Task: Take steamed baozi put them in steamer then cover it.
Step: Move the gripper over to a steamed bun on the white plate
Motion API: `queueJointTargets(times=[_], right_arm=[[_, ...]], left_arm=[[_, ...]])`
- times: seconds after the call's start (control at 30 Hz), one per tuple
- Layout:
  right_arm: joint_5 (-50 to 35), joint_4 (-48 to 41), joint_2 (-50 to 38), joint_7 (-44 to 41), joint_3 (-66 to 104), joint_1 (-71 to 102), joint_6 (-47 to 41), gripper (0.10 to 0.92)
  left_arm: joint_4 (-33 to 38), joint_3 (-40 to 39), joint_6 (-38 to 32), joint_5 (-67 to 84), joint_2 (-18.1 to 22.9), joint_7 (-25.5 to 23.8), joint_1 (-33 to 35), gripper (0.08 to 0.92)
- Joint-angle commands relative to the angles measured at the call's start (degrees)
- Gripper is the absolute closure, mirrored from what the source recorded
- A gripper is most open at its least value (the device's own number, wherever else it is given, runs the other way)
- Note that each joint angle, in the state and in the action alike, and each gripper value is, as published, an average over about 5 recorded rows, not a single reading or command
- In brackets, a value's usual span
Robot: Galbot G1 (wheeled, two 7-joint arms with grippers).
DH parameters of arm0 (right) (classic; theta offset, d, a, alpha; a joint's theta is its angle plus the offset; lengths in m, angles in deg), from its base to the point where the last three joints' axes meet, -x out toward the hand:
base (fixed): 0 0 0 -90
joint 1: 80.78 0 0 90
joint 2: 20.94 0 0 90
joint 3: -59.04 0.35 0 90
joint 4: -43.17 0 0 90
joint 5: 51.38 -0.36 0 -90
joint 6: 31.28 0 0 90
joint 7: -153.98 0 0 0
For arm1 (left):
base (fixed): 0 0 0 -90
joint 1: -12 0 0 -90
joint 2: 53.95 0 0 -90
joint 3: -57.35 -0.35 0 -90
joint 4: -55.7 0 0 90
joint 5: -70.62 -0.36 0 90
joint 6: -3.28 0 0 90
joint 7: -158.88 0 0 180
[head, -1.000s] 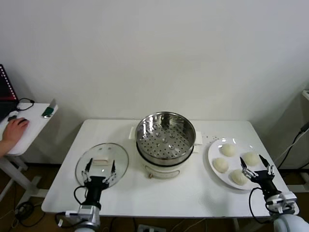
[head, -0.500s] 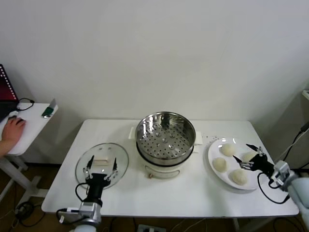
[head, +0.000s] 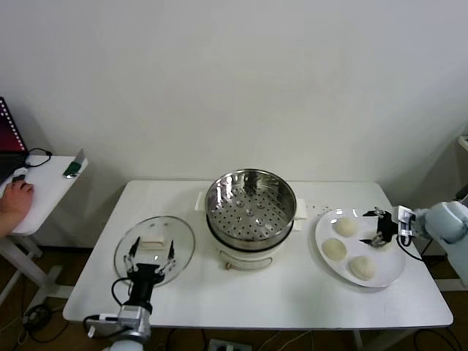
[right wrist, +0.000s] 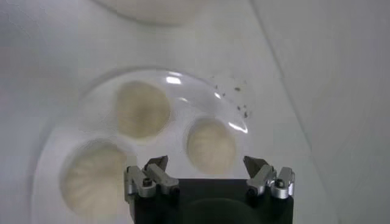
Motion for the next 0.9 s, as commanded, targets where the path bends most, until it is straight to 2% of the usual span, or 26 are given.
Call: queueJointTargets(times=[0.03,0.43,0.9], right_arm=[[4.3,-16.2,7.5,-5.0,-23.2,-22.2,2.0,0.203],[5.9,-25.7,16.6,-4.8,-24.2,-21.7,4.1,0.203],[6.4,-30.1,19.9,-5.3,-25.2,-21.0,5.1,0.203]], left_arm=[[0.1,0.3,1.0,1.5,-0.7,0.0,-0.2,0.177],[1.2,0.2,1.6,0.8,-1.4,-0.3,0.6,0.177],[1.4,0.6,1.7,0.7,-2.0,-0.2,0.9,0.177]])
